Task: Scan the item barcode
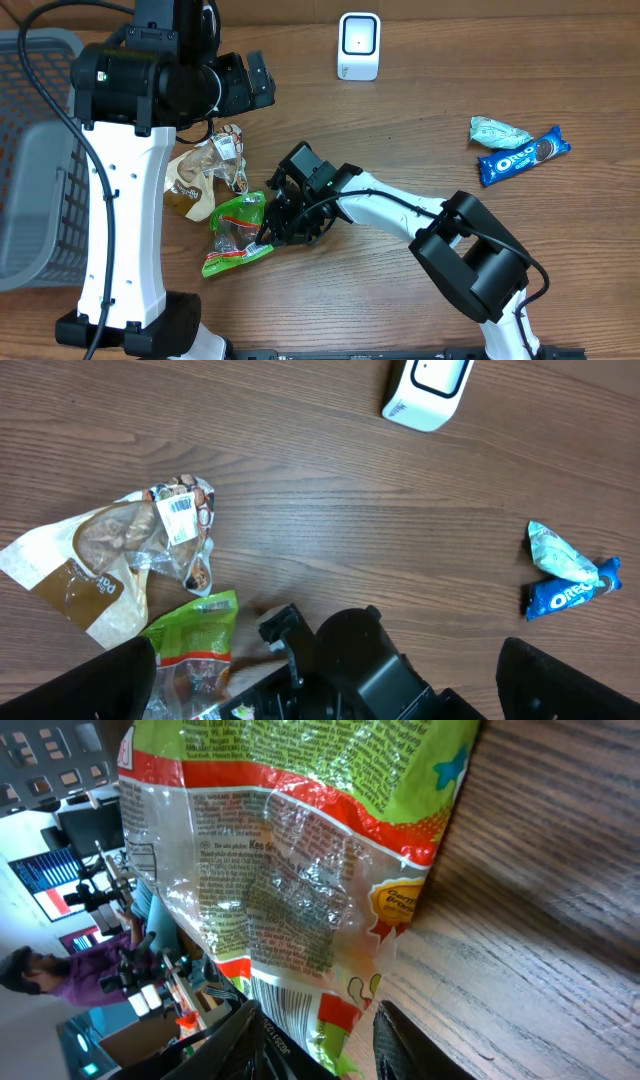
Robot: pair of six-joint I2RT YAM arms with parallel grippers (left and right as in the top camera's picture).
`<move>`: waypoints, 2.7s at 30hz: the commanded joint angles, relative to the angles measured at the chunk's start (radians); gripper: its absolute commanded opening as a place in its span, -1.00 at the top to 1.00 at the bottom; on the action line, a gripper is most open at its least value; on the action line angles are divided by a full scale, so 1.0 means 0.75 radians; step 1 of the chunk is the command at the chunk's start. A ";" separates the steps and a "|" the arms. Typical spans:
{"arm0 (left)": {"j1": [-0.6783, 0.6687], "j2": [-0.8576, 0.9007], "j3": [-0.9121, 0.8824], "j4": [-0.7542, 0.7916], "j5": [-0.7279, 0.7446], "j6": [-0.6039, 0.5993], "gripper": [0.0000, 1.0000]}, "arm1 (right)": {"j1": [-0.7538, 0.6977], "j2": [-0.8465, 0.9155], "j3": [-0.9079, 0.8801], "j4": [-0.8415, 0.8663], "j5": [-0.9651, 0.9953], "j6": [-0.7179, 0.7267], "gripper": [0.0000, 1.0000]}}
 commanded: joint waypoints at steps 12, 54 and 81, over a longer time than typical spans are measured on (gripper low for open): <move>-0.003 0.006 0.010 0.002 -0.008 -0.003 -1.00 | 0.054 0.053 -0.003 0.115 0.009 0.036 0.22; -0.003 0.006 0.010 0.002 -0.008 -0.003 -0.99 | 0.103 0.075 -0.004 0.425 0.846 0.217 -0.04; -0.003 0.006 0.010 0.002 -0.008 -0.003 -1.00 | -0.050 0.013 0.117 -0.172 -0.216 -0.126 -0.83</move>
